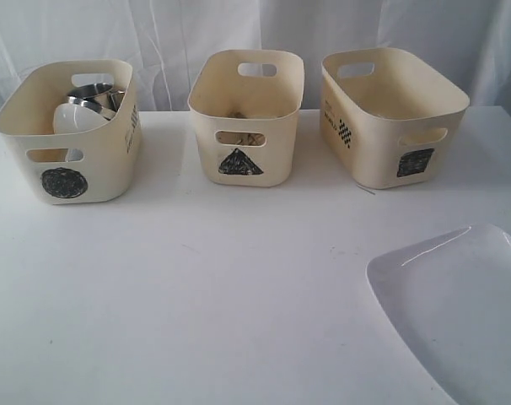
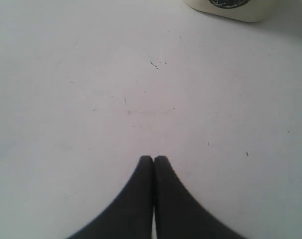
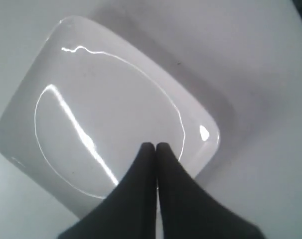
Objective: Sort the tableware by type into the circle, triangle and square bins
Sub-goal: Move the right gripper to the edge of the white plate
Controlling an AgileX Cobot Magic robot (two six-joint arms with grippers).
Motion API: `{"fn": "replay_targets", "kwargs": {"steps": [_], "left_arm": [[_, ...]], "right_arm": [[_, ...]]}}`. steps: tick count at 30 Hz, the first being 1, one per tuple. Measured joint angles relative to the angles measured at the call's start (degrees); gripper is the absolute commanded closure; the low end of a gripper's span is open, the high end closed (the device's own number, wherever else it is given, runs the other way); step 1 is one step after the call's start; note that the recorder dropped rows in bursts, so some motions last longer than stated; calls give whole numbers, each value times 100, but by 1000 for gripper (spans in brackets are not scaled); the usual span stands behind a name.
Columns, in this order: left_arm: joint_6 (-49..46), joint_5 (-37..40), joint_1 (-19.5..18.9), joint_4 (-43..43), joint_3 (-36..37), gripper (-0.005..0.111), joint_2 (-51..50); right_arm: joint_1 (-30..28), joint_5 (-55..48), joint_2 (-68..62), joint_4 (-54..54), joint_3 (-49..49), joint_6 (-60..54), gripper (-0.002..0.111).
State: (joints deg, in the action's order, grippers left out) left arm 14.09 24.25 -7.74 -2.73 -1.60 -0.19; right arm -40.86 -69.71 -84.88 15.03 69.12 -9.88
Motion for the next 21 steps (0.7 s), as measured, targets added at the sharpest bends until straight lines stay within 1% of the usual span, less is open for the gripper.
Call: {"fn": "replay_targets", "kwargs": {"steps": [2, 3, 5, 7, 8, 11, 13, 15, 17, 18, 21], "left_arm": [[0, 0, 0, 0, 0, 106, 0], [0, 0, 0, 0, 0, 106, 0], [0, 0, 0, 0, 0, 106, 0], [0, 0, 0, 0, 0, 106, 0], [0, 0, 0, 0, 0, 106, 0], [0, 0, 0, 0, 0, 106, 0], [0, 0, 0, 0, 0, 106, 0], [0, 0, 0, 0, 0, 106, 0], [0, 0, 0, 0, 0, 106, 0], [0, 0, 0, 0, 0, 106, 0], [0, 0, 0, 0, 0, 106, 0]], "right_arm": [[-443, -29, 26, 604, -312, -829, 108], [-562, -29, 26, 825, -405, -1145, 108], [-728, -29, 26, 1113, -561, -1732, 108], [-772, -29, -41, 1193, -613, -2078, 104], [-786, -17, -95, 1217, -639, -2178, 100], [-796, -17, -313, 1232, -733, -2313, 80], [-801, -8, -482, 1020, -927, -2341, 66], [-801, -8, -654, 643, -1154, -2363, 56], [-801, -8, -789, 306, -1358, -2375, 50], [-801, 49, -830, 196, -1433, -2375, 48], [-801, 438, -950, 68, -1520, -2375, 48]]}}
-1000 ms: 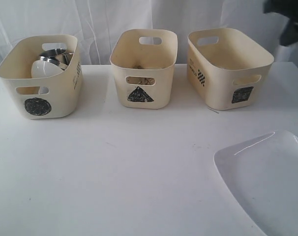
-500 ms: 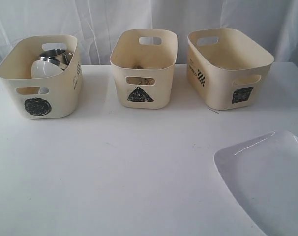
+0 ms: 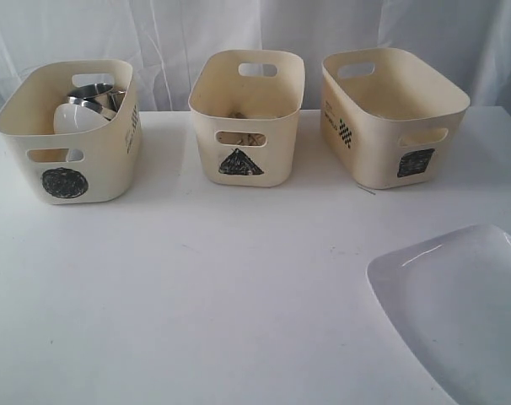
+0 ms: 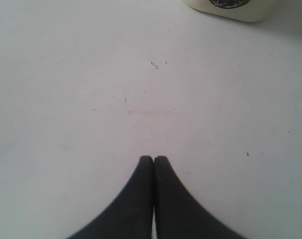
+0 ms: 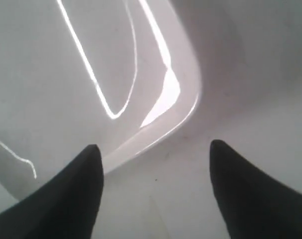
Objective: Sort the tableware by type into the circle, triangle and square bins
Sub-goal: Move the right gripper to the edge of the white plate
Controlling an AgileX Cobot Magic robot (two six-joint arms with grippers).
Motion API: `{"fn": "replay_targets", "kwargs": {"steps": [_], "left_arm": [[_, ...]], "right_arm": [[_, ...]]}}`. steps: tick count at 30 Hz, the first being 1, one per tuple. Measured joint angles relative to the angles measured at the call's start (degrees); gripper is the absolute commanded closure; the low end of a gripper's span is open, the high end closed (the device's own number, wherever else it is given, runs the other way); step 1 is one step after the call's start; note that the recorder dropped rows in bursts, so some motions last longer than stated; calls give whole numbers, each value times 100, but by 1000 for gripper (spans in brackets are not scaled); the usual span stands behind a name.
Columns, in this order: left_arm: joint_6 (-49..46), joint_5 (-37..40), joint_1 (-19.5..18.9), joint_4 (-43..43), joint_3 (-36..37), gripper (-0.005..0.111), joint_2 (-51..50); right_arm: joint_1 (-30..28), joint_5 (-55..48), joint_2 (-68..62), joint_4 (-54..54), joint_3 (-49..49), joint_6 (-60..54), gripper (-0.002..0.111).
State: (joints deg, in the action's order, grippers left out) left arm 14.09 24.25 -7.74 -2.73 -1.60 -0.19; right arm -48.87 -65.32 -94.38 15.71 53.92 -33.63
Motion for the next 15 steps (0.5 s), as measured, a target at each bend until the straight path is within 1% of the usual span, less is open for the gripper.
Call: {"fn": "replay_targets", "kwargs": {"steps": [11, 13, 15], "left_arm": [[0, 0, 0, 0, 0, 106, 0], [0, 0, 0, 0, 0, 106, 0], [0, 0, 0, 0, 0, 106, 0]], "right_arm": [[0, 954, -659, -43, -88, -49, 48], [0, 1028, -882, 122, -88, -256, 48], [-9, 1024, -1102, 539, -88, -683, 48]]}}
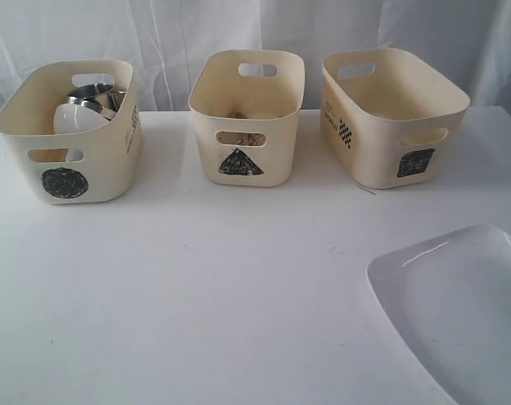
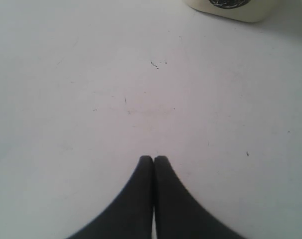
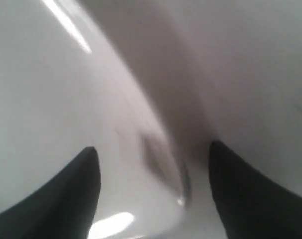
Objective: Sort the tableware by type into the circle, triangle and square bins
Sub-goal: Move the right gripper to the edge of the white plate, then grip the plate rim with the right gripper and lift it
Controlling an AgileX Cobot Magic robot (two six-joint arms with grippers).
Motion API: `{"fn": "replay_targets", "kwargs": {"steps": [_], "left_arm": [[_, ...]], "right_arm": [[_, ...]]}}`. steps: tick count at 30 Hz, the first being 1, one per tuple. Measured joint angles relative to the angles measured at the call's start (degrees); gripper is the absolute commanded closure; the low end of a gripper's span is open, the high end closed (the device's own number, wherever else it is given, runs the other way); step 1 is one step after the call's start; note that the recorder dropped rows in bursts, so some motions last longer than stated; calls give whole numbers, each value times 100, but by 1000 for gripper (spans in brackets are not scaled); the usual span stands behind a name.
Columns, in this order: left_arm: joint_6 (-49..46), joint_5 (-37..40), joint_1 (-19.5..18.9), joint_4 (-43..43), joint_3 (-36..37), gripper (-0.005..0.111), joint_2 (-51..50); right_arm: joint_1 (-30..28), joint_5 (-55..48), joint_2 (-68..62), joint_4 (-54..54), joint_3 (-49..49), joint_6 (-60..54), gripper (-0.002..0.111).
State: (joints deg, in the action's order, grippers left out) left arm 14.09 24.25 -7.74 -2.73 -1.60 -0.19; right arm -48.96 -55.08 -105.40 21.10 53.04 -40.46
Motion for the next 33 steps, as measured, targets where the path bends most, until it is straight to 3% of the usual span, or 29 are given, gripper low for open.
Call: {"fn": "replay_targets", "kwargs": {"steps": [6, 10, 16, 20, 33], "left_arm": [[0, 0, 0, 0, 0, 106, 0], [0, 0, 0, 0, 0, 106, 0], [0, 0, 0, 0, 0, 106, 0], [0, 0, 0, 0, 0, 106, 0], [0, 0, -9, 0, 0, 106, 0]], "right_arm": [[0, -599, -503, 1769, 25, -1584, 49], [0, -816, -769, 2187, 25, -2173, 57], [0, -852, -1058, 2378, 25, -2603, 80], [0, -843, -1217, 2421, 33, -2628, 108], [0, -432, -1223, 3175, 33, -2816, 108]]}}
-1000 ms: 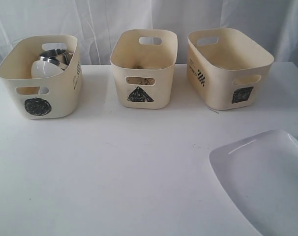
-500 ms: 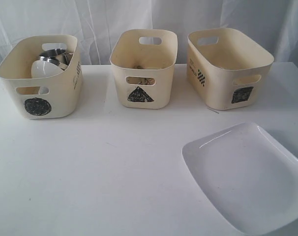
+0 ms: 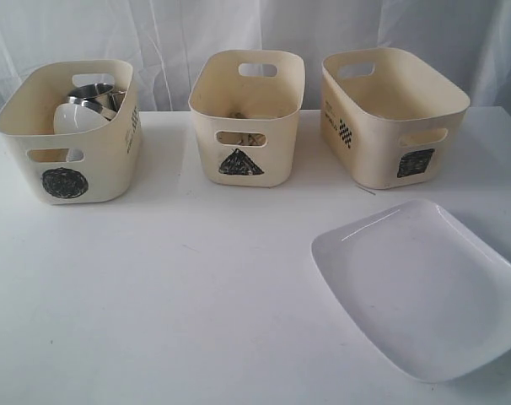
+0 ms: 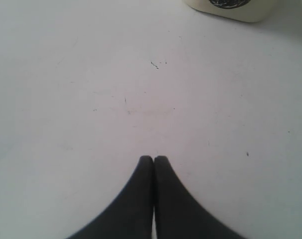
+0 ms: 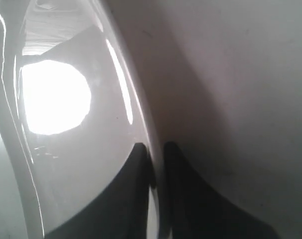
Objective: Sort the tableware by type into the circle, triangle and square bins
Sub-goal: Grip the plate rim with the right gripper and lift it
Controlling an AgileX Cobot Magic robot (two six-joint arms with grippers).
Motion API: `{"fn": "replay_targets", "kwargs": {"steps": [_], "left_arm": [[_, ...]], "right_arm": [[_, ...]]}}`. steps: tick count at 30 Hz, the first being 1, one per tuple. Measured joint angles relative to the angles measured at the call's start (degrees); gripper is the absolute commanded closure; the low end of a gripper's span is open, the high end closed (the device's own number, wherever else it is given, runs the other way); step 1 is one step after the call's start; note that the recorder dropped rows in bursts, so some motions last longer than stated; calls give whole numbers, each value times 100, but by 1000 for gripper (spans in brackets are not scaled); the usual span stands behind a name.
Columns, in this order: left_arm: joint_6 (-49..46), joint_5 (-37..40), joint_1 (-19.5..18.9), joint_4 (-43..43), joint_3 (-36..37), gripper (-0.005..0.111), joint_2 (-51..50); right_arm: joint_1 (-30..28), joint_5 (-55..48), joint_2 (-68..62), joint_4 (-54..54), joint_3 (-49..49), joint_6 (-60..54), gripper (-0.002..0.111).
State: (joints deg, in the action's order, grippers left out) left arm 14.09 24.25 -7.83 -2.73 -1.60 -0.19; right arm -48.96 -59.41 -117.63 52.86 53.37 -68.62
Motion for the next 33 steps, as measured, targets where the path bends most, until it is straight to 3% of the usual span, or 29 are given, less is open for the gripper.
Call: {"fn": "replay_targets", "kwargs": {"steps": [9, 16, 28, 33], "left_arm": [[0, 0, 0, 0, 0, 106, 0], [0, 0, 0, 0, 0, 106, 0], [0, 0, 0, 0, 0, 106, 0], [0, 0, 0, 0, 0, 106, 0]], "right_arm": [[0, -56, -25, 213, 0, -3, 108], [52, -766, -115, 949, -20, -147, 108], [1162, -753, 1354, 394, -66, 617, 108], [1442, -867, 2025, 1276, 202, 1751, 108]]}}
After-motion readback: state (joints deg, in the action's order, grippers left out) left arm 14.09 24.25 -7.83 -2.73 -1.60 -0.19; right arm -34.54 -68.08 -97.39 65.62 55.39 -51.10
